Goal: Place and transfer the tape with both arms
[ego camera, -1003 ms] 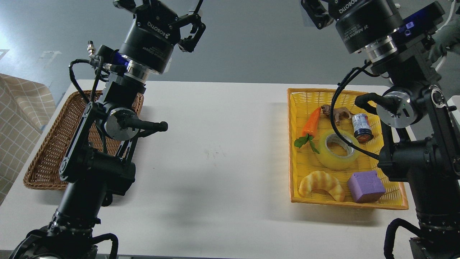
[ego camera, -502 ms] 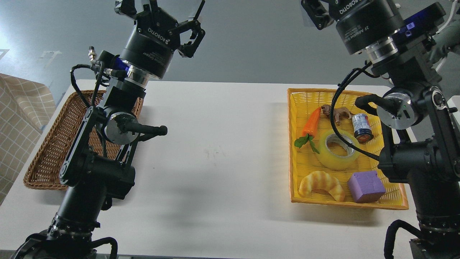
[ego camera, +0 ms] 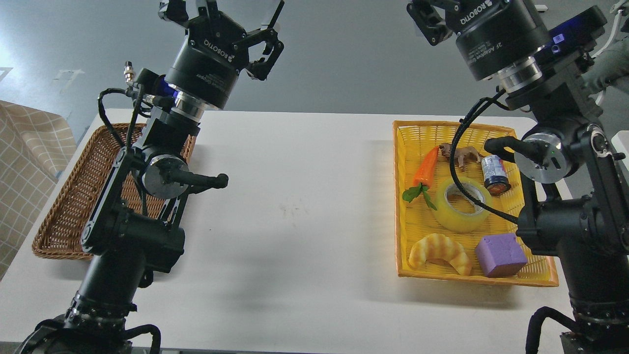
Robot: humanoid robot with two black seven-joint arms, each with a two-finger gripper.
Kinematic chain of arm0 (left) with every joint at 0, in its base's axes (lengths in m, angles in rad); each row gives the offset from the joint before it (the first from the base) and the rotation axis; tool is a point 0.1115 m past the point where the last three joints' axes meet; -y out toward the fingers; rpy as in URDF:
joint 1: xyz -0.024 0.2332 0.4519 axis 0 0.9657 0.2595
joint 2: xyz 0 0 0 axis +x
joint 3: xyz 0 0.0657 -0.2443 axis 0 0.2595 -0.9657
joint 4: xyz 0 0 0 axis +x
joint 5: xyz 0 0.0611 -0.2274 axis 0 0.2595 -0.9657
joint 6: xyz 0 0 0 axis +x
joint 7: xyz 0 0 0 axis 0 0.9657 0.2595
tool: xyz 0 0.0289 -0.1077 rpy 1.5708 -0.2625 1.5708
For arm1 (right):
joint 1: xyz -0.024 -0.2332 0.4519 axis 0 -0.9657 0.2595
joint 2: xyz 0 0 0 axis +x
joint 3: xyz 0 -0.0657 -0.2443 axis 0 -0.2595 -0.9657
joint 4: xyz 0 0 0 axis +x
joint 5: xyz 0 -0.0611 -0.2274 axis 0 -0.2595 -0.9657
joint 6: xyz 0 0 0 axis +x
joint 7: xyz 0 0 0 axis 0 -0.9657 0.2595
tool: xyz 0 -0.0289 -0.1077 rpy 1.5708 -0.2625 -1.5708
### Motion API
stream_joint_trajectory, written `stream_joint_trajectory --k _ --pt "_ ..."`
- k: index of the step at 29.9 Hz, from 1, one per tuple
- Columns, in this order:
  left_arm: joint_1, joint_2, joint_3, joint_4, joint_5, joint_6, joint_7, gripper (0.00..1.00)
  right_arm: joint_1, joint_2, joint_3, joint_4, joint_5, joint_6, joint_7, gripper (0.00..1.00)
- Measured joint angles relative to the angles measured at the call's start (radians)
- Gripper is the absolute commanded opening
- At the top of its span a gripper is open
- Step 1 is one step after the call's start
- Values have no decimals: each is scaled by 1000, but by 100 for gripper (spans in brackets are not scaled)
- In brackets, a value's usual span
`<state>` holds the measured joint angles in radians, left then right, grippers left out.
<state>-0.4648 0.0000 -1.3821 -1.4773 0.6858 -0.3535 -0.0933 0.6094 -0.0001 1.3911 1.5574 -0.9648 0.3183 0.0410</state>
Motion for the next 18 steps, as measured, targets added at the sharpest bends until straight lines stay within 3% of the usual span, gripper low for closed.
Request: stream_joint_trajectory --k 18 --pt "-1 0 -5 3 -40 -48 -3 98 -41 0 -3 3 1 19 6 100"
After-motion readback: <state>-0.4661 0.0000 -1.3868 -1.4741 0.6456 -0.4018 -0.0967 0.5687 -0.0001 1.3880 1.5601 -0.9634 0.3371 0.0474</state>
